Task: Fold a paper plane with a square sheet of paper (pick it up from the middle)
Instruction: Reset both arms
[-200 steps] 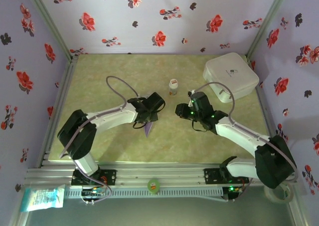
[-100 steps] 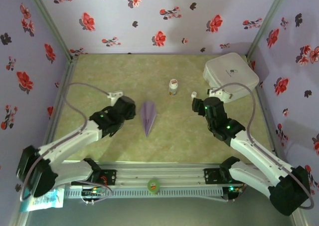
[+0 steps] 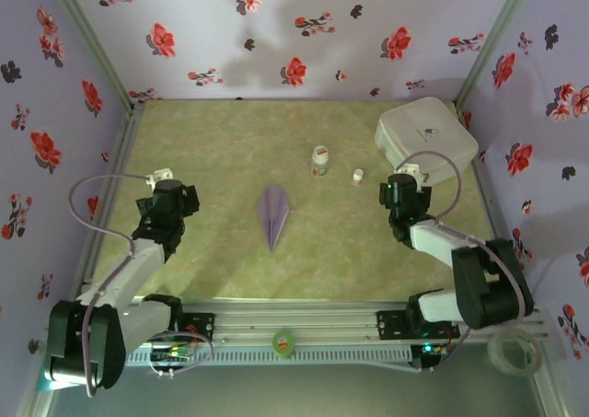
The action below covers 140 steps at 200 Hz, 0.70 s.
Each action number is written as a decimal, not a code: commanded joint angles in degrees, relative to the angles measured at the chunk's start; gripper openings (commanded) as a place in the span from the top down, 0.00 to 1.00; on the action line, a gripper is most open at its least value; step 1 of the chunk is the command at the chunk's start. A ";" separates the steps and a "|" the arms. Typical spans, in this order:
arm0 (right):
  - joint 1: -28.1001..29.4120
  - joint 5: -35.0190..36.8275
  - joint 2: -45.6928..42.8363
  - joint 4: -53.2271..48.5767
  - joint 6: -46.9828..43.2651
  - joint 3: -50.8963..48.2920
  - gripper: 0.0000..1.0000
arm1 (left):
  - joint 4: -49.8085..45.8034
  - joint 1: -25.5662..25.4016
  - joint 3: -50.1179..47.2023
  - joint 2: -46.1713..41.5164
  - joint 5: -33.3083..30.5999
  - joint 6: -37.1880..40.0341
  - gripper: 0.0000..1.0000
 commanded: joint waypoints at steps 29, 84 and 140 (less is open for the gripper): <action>-3.05 -12.72 5.19 26.65 -9.24 -5.58 0.15 | 32.24 6.01 -9.28 8.39 8.36 11.30 0.01; -11.12 -18.51 13.50 43.81 -1.61 -9.61 0.15 | 51.70 9.34 -9.29 21.85 21.15 13.61 0.00; -12.00 -15.09 11.35 32.02 0.95 -5.26 0.01 | 49.27 10.02 -5.40 28.65 11.33 8.67 0.00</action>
